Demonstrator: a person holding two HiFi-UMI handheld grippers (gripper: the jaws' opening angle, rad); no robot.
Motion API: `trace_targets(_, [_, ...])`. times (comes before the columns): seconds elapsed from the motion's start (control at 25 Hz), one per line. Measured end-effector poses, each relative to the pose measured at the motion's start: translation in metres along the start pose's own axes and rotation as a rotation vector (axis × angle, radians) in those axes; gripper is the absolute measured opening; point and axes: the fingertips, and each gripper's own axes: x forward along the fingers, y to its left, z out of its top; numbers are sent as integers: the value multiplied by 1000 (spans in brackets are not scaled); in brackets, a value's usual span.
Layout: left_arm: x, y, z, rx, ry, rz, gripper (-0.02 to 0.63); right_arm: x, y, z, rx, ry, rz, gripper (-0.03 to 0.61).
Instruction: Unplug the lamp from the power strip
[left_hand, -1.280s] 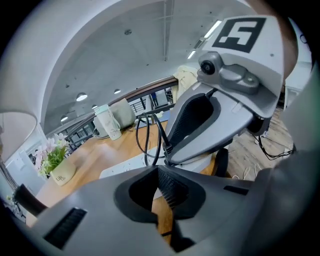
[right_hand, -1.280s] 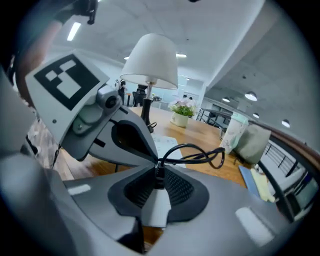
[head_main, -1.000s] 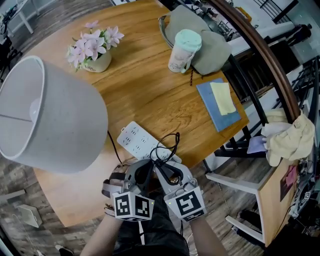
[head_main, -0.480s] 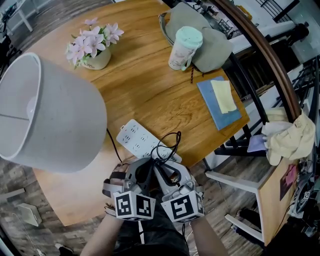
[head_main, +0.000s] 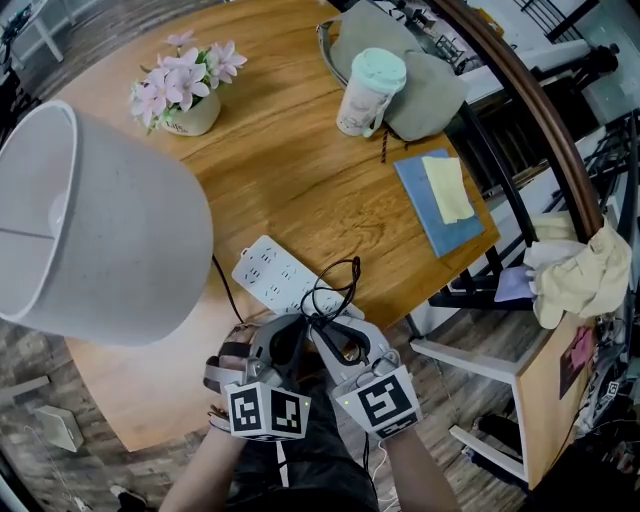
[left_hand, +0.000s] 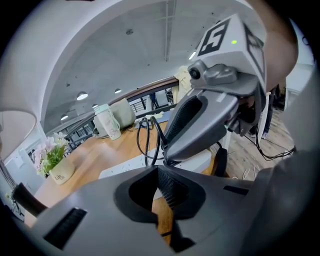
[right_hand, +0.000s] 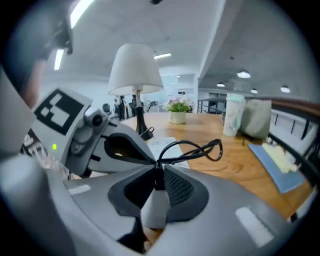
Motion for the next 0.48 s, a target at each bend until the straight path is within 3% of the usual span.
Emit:
trace_targets(0.08, [0, 0, 0, 0, -4, -3, -5, -1, -2, 1, 42, 2, -5, 67])
trace_targets(0.2, [-1, 0, 0, -4, -9, -2, -5, -1, 3, -1, -109, 54, -33, 66])
trace_targets(0.24, [-1, 0, 0, -3, -11, -1, -5, 0, 4, -2, -110, 54, -24, 66])
trace_targets(0.36, [0, 0, 0, 8, -9, 1, -6, 0, -2, 1, 21, 16, 0, 67])
trace_targets(0.48, [0, 0, 1, 6, -15, 3, -6, -1, 1, 3, -17, 34, -26, 66])
